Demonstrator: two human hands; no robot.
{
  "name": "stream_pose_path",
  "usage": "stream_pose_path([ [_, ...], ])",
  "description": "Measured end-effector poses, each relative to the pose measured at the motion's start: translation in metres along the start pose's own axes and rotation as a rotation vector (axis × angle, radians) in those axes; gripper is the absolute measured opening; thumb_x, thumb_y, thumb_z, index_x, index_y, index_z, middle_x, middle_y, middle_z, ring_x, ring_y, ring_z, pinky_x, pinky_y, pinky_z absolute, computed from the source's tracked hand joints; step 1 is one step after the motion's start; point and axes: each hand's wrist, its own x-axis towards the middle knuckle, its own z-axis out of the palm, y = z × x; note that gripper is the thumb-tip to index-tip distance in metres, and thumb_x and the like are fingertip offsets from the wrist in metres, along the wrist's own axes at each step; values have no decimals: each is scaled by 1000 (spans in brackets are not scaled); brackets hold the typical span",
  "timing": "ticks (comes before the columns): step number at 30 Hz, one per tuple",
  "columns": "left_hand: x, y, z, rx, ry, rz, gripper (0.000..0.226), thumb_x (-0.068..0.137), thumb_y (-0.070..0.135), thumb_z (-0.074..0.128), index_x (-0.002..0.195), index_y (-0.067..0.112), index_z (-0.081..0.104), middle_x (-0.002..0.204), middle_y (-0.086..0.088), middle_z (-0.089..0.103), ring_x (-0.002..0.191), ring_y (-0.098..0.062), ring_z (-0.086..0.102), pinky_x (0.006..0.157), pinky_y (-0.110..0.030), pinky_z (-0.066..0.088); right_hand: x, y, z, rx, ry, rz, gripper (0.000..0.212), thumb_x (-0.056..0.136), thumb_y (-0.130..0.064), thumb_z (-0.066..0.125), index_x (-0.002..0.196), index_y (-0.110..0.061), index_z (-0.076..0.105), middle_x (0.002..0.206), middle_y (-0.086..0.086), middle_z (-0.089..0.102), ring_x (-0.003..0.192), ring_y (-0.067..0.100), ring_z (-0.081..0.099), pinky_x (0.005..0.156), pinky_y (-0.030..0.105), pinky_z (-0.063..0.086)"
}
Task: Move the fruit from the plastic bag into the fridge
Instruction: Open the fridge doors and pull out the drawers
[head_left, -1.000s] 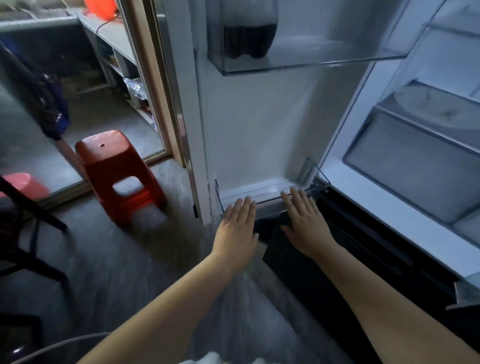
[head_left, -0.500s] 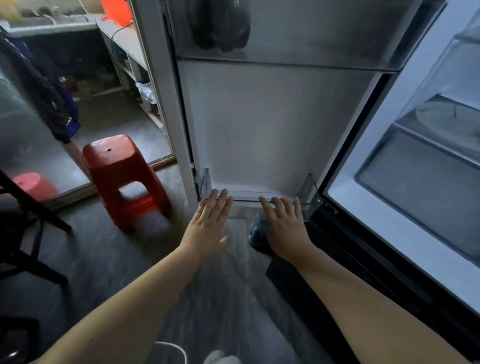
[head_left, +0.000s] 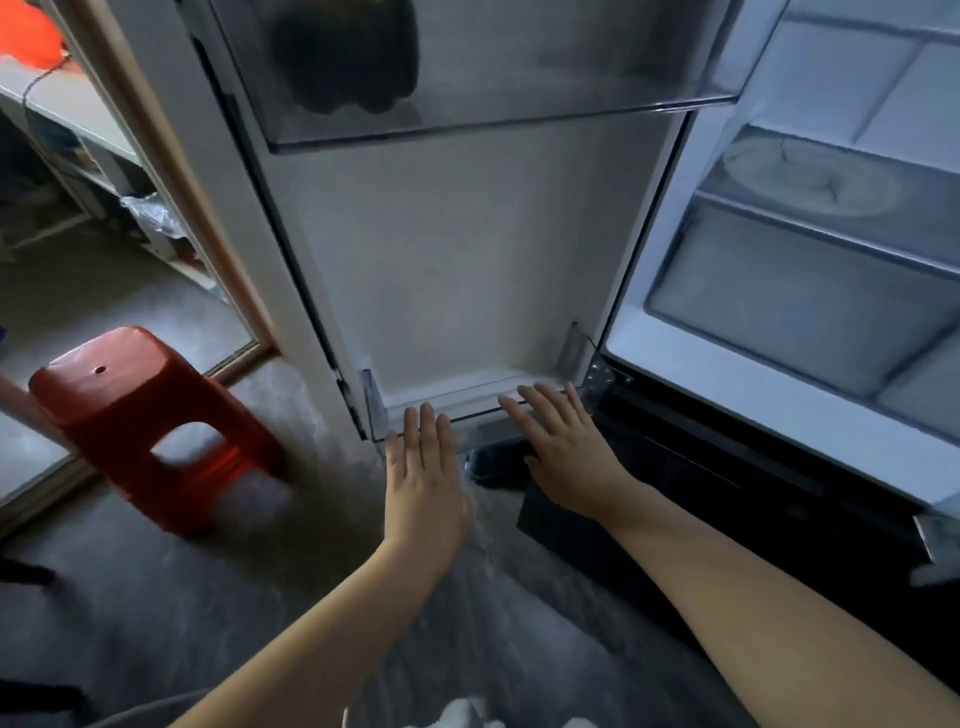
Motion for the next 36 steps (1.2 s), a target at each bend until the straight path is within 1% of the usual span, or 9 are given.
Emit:
stream_pose_path([
  [4, 14, 7, -5, -1, 33, 200, 85, 96, 43, 32, 141, 4, -29, 149, -15, -34, 138, -32, -30, 112, -52, -15, -22, 0, -6, 5, -13, 124, 81, 86, -25, 57, 151, -17, 10, 158, 12, 10, 146, 27, 2, 118, 44, 7],
  [7, 17, 34, -10, -6, 40, 344, 83, 97, 45, 29, 141, 6, -29, 150, -14, -33, 139, -32, -27, 115, -52, -6, -61, 12, -15, -41, 0, 308, 83, 79, -26, 66, 149, -11, 22, 154, 12, 24, 144, 29, 17, 116, 45, 13],
  [12, 13, 102, -33, -51, 38, 608, 81, 97, 45, 32, 140, 11, -29, 149, -7, -32, 142, -26, -23, 115, -45, -7, -139, 56, -47, -216, -45, 614, 80, 64, -27, 77, 134, -4, 48, 141, 17, 46, 133, 35, 39, 109, 51, 24],
  [17, -5, 175, -50, -100, 22, 898, 78, 97, 45, 35, 149, 15, -15, 157, -3, -20, 144, -21, -17, 117, -40, -1, -229, 87, -91, -343, -92, 836, 67, 79, -23, 64, 138, -2, 42, 147, 19, 36, 140, 36, 24, 113, 45, 6],
  [21, -20, 227, -67, -125, 70, 1032, 79, 95, 45, 39, 150, 16, -9, 158, -3, -14, 145, -20, -13, 117, -38, 0, -286, 100, -109, -488, -194, 789, 66, 63, -17, 73, 123, 5, 56, 131, 24, 53, 129, 39, 43, 114, 45, 18],
  [24, -26, 260, -77, -119, 85, 1066, 80, 94, 45, 41, 151, 16, -7, 158, -3, -13, 145, -20, -12, 117, -38, 1, -310, 101, -104, -672, -340, 665, 66, 88, -22, 41, 142, 9, 21, 152, 25, 18, 143, 40, 6, 114, 48, -17],
  [27, -33, 282, -82, -106, 89, 1068, 80, 94, 45, 42, 151, 16, -7, 158, -4, -13, 145, -21, -12, 118, -39, 2, -316, 96, -109, -740, -476, 667, 65, 96, -26, 26, 145, 6, -1, 156, 22, -4, 142, 38, -14, 107, 45, -22],
  [32, -44, 301, -78, -98, 85, 1081, 80, 94, 43, 43, 151, 16, -7, 158, -4, -13, 145, -21, -12, 118, -38, 2, -338, 84, -111, -759, -361, 653, 68, 91, -32, 34, 146, 3, 16, 155, 18, 16, 144, 37, -2, 105, 48, -29],
  [36, -57, 320, -75, -120, 92, 1117, 80, 93, 43, 44, 151, 16, -6, 158, -3, -12, 145, -20, -12, 117, -38, 2, -376, 67, -111, -693, -312, 651, 66, 84, -32, 39, 142, 0, 34, 151, 16, 30, 143, 34, 16, 114, 46, -10],
])
